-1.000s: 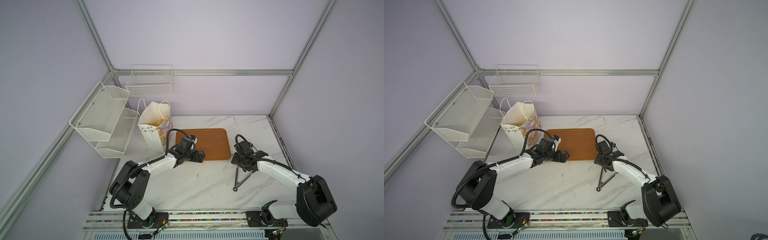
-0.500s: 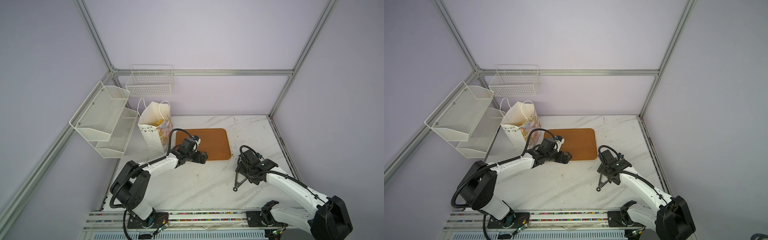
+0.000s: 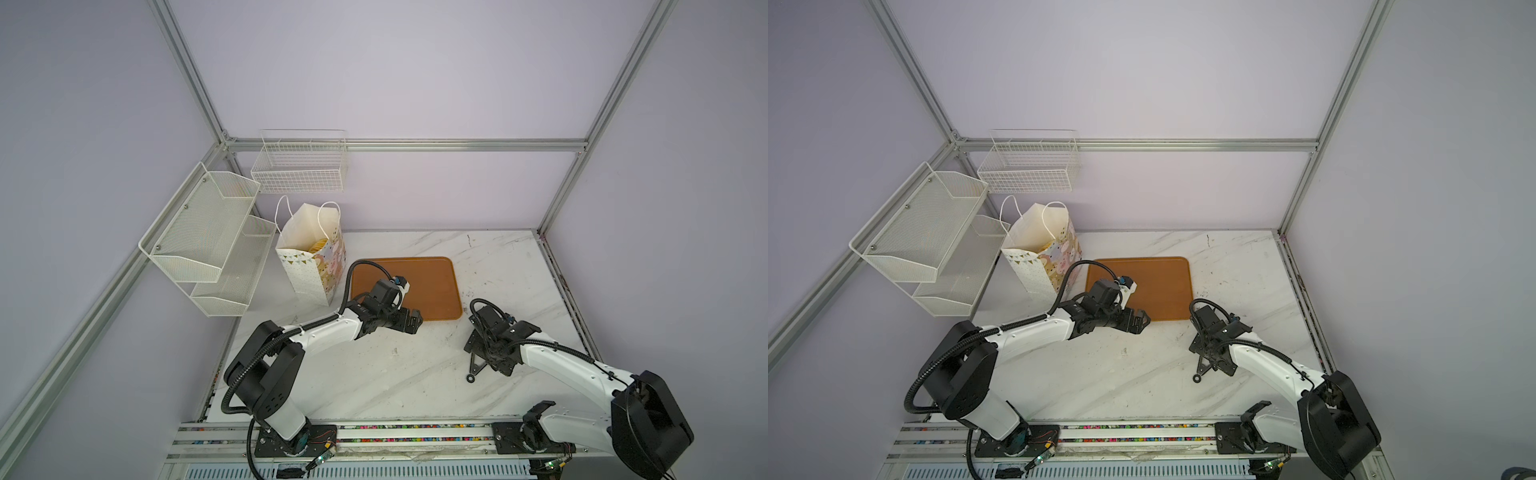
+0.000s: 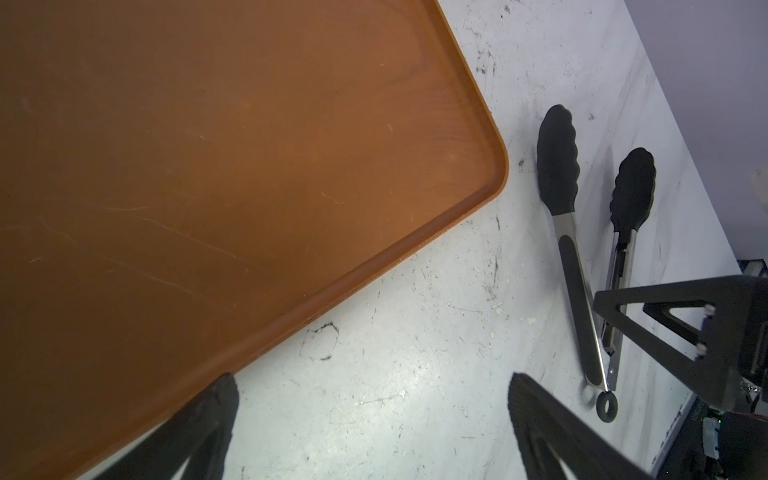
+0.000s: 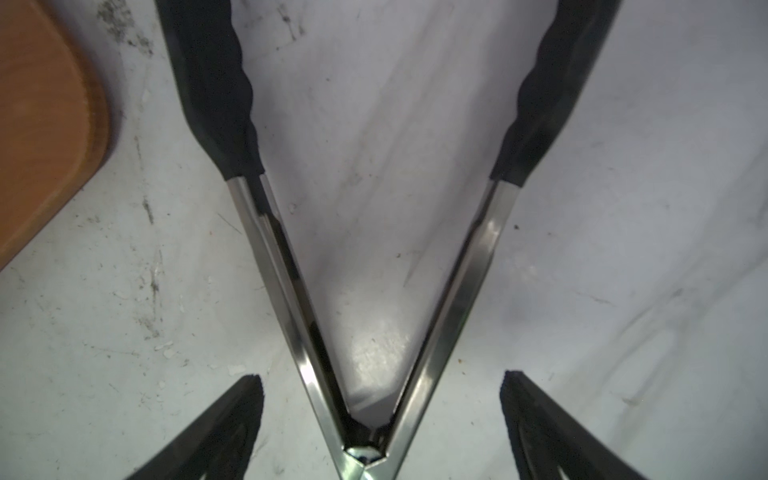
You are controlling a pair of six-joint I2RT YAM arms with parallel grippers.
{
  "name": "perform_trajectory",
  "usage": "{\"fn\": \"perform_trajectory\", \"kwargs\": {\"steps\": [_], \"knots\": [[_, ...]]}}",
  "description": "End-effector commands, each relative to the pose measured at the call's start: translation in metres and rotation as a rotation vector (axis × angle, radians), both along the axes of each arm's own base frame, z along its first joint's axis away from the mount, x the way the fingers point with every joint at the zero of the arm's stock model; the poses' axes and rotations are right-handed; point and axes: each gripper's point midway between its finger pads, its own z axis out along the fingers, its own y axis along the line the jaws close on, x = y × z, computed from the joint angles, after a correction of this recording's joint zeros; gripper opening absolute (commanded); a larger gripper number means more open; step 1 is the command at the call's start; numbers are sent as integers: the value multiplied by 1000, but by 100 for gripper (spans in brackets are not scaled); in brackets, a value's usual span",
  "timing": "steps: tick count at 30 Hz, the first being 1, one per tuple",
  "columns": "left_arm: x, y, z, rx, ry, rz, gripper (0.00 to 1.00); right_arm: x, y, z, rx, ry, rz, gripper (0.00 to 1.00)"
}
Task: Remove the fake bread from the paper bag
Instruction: 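Close the right gripper on the tongs' metal handles, then lift the tongs upright with the right gripper while the left gripper rises toward it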
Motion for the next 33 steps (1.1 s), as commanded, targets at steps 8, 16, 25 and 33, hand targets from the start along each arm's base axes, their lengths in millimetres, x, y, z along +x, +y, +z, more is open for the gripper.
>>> {"fn": "perform_trajectory", "kwargs": {"steps": [8, 16, 25, 33], "knots": [[15, -24, 32, -47, -54, -29, 100, 17, 10, -29, -68, 36, 46, 82], [17, -24, 31, -27, -48, -28, 100, 18, -1, -23, -131, 24, 50, 38], [23, -33, 44, -28, -73, -67, 100, 29, -9, 14, -153, -91, 57, 10], [36, -26, 94, -94, -135, -36, 100, 58, 10, 66, -123, -288, 232, 0]]}}
